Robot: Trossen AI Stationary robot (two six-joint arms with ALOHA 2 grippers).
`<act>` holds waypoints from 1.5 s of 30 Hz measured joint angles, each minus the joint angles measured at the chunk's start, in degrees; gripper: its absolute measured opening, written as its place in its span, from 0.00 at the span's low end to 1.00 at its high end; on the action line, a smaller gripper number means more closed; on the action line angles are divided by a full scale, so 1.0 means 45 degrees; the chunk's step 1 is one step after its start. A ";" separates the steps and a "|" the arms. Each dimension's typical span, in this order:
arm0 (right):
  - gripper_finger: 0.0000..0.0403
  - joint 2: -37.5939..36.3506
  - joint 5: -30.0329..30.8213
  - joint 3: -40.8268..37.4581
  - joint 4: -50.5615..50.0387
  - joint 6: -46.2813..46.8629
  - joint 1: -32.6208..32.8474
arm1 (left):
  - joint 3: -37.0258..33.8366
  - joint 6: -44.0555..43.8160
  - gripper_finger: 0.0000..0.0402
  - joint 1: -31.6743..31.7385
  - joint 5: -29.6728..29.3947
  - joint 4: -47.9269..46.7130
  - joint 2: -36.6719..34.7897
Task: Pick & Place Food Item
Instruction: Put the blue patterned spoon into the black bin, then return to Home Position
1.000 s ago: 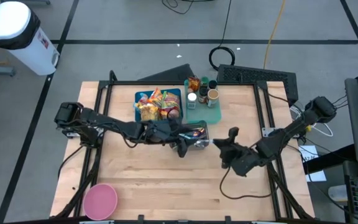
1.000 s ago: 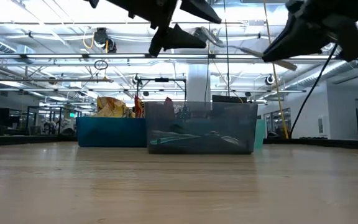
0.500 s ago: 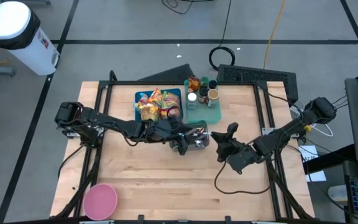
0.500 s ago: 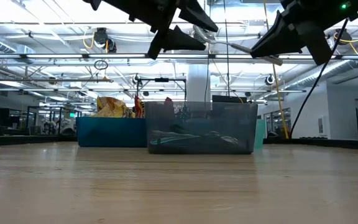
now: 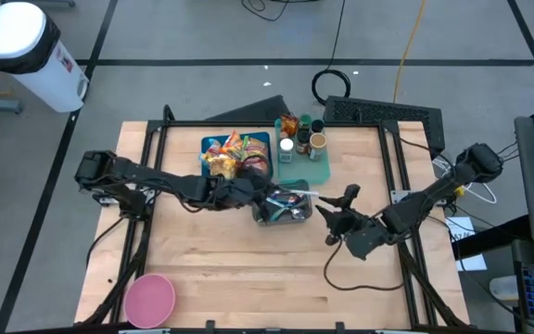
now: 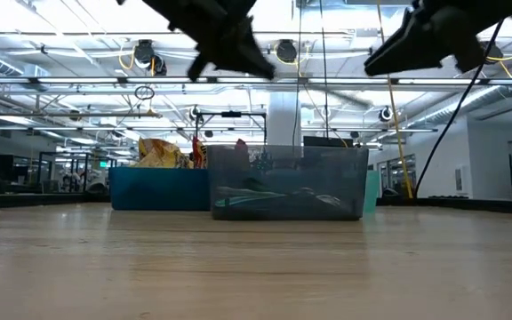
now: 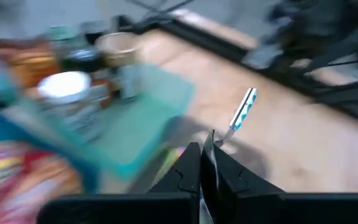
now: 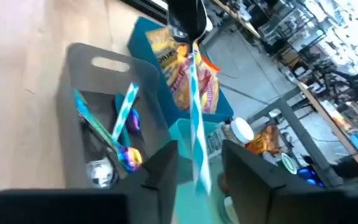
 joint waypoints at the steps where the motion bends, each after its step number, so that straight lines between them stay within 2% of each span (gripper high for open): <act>1: 0.31 -0.0148 -0.0004 0.0000 -0.0092 0.0039 0.0161 | 0.0000 -0.0147 0.02 -0.0104 -0.0531 -0.0509 -0.0125; 5: 0.39 -0.0824 -0.0001 0.0000 -0.0033 0.0066 0.0691 | 0.0000 -0.0946 0.02 -0.0817 -0.2363 -0.2504 -0.0408; 9: 0.42 -0.1371 0.0004 0.0000 0.0030 0.0287 0.0937 | 0.0000 -0.2023 0.02 -0.1392 -0.3170 -0.3656 -0.0192; 13: 0.41 -0.1700 0.0005 0.0000 0.0076 0.0449 0.0933 | 0.0000 -0.2713 0.01 -0.1516 -0.3260 -0.3839 0.0250; 20: 0.40 -0.1740 0.0002 -0.0398 0.0263 0.0411 0.0932 | 0.0000 -0.2755 0.01 -0.1174 -0.2906 -0.1881 0.1707; 23: 0.40 -0.1735 0.0002 -0.0555 0.0265 0.0409 0.0932 | -0.0005 -0.2956 0.03 -0.0960 -0.2842 -0.1737 0.2156; 31: 0.39 -0.1735 0.0005 -0.0670 0.0305 0.0401 0.0928 | -0.0005 -0.2471 0.06 -0.0614 -0.1868 -0.1577 0.2258; 35: 0.39 -0.1735 0.0001 -0.0670 0.0300 0.0401 0.0928 | -0.0005 -0.2270 0.15 -0.0581 -0.1107 -0.1536 0.2254; 42: 0.38 -0.1735 0.0002 -0.0670 0.0334 0.0401 0.0928 | -0.0005 -0.1840 0.42 -0.0545 -0.1020 -0.1474 0.2239; 45: 0.38 -0.1735 0.0004 -0.0670 0.0334 0.0401 0.0928 | 0.0061 -0.1141 0.53 -0.0382 0.0256 -0.2040 0.1583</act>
